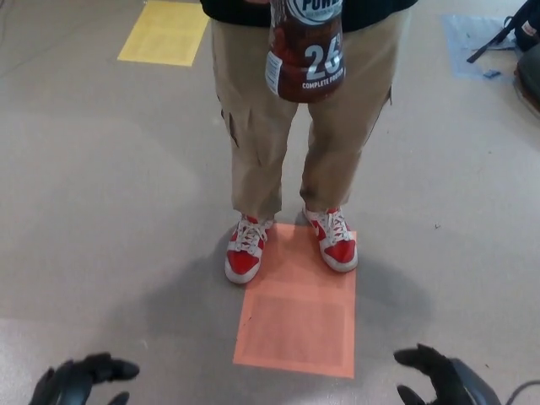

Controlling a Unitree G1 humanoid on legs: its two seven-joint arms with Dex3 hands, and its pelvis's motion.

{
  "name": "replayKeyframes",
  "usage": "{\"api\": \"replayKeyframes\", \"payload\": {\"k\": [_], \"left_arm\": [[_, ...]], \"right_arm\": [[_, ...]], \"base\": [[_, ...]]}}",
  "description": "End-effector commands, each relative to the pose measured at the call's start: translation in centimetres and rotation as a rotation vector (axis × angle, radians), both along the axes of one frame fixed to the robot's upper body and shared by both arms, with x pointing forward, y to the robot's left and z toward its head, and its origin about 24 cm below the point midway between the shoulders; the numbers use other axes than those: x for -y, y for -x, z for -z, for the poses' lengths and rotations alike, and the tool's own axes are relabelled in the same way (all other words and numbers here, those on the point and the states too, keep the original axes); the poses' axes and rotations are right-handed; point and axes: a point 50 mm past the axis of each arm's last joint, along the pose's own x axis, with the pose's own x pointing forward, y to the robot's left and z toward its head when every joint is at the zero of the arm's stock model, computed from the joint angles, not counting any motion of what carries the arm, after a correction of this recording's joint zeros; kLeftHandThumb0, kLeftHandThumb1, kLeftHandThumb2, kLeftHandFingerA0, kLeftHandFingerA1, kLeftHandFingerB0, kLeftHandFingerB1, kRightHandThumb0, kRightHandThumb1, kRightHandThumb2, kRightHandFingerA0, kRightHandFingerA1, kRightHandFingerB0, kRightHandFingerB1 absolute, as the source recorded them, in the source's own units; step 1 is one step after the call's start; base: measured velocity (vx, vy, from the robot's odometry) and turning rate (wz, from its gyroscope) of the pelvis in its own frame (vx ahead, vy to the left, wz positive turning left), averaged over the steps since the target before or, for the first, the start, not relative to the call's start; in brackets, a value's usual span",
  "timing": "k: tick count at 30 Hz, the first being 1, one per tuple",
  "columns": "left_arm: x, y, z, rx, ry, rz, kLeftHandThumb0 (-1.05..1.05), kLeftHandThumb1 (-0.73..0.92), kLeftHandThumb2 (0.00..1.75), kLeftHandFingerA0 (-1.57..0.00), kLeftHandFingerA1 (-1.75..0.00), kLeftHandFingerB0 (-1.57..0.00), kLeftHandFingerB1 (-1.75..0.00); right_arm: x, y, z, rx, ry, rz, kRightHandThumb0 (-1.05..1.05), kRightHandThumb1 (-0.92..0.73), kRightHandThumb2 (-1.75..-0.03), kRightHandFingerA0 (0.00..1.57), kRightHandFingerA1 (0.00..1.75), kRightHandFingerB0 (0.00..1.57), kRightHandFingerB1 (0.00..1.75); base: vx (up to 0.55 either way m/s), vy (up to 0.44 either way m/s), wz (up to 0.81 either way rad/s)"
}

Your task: The robot recieved a bottle of protein shake from a person using its left hand and then shake the protein up and down 2 two times and hand it back to the person

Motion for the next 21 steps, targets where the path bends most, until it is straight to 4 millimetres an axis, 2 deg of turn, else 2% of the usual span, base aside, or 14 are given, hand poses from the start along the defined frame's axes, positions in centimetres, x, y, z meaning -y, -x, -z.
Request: {"api": "replayKeyframes", "payload": {"k": [1,4,6,11,12,14,15,16,17,18,19,21], "left_arm": [[0.2,-2.7,-4.4,0.347,-0.033,0.137,-0.21,0.82,0.65,-0.94,-0.51,-0.75,-0.53],[0.6,-3.5,-5.9,0.397,0.024,0.174,-0.22,0.82,0.65,-0.93,-0.50,-0.75,-0.53],[1.2,-4.3,-7.6,0.429,0.102,0.236,-0.22,0.83,0.65,-0.83,-0.48,-0.65,-0.45],[2.1,-4.6,-10.0,0.413,0.235,0.318,-0.32,0.82,0.64,-0.72,-0.45,-0.51,-0.38],[2.6,-5.3,-12.0,0.401,0.312,0.382,-0.40,0.77,0.64,-0.59,-0.43,-0.34,-0.33],[3.1,-6.0,-14.5,0.389,0.382,0.395,-0.52,0.69,0.61,-0.52,-0.39,-0.26,-0.30],[3.2,-6.0,-14.9,0.382,0.395,0.396,-0.52,0.69,0.61,-0.52,-0.39,-0.26,-0.30],[3.4,-6.3,-16.0,0.362,0.442,0.408,-0.61,0.57,0.81,-0.35,-0.46,-0.13,-0.37],[3.5,-6.4,-16.5,0.352,0.463,0.415,-0.61,0.57,0.81,-0.35,-0.46,-0.13,-0.37],[3.6,-6.7,-17.5,0.334,0.504,0.434,-0.63,0.55,0.79,-0.27,-0.44,-0.08,-0.35],[3.8,-7.3,-19.1,0.306,0.581,0.457,-0.65,0.48,0.77,-0.14,-0.42,-0.04,-0.25],[4.1,-7.7,-20.7,0.278,0.642,0.488,-0.66,0.47,0.78,-0.09,-0.41,-0.04,-0.21]], "right_arm": [[-0.6,-0.7,-2.4,0.392,0.014,-0.035,-0.18,-0.66,-0.64,0.99,0.60,0.57,0.48],[-0.6,-0.6,-2.3,0.388,0.010,-0.034,-0.20,-0.69,-0.63,0.97,0.56,0.59,0.49],[-0.5,-0.4,-1.9,0.359,0.001,-0.034,-0.22,-0.75,-0.64,0.91,0.52,0.62,0.48],[-0.5,0.8,-0.9,0.297,-0.016,-0.031,-0.27,-0.81,-0.64,0.84,0.50,0.61,0.44],[-0.6,0.8,-0.8,0.284,-0.019,-0.025,-0.25,-0.80,-0.64,0.83,0.49,0.60,0.43],[-0.6,0.8,-0.9,0.300,-0.017,-0.024,-0.25,-0.80,-0.64,0.85,0.51,0.62,0.45],[-0.6,0.8,-0.9,0.302,-0.016,-0.024,-0.25,-0.80,-0.64,0.85,0.51,0.62,0.45],[-0.6,0.8,-0.9,0.302,-0.012,-0.022,-0.29,-0.83,-0.64,0.86,0.52,0.63,0.45],[-0.6,0.8,-0.9,0.303,-0.011,-0.021,-0.29,-0.83,-0.64,0.86,0.52,0.63,0.45],[-0.7,0.7,-0.9,0.307,-0.015,-0.020,-0.29,-0.83,-0.65,0.86,0.53,0.63,0.46],[-0.7,0.8,-1.0,0.313,-0.011,-0.025,-0.26,-0.78,-0.65,0.88,0.54,0.63,0.47],[-0.6,0.9,-0.9,0.317,-0.006,-0.036,-0.24,-0.77,-0.66,0.87,0.54,0.62,0.47]], "base": [[0.00,0.000,0.00],[0.00,0.000,0.00],[0.00,0.000,0.00],[0.05,0.002,0.01],[0.00,0.000,0.00],[0.00,0.000,0.00],[0.00,0.000,0.00],[0.00,0.000,0.00],[0.00,0.000,0.00],[0.00,0.000,0.00],[0.00,0.000,0.00],[0.00,0.000,0.00]]}}
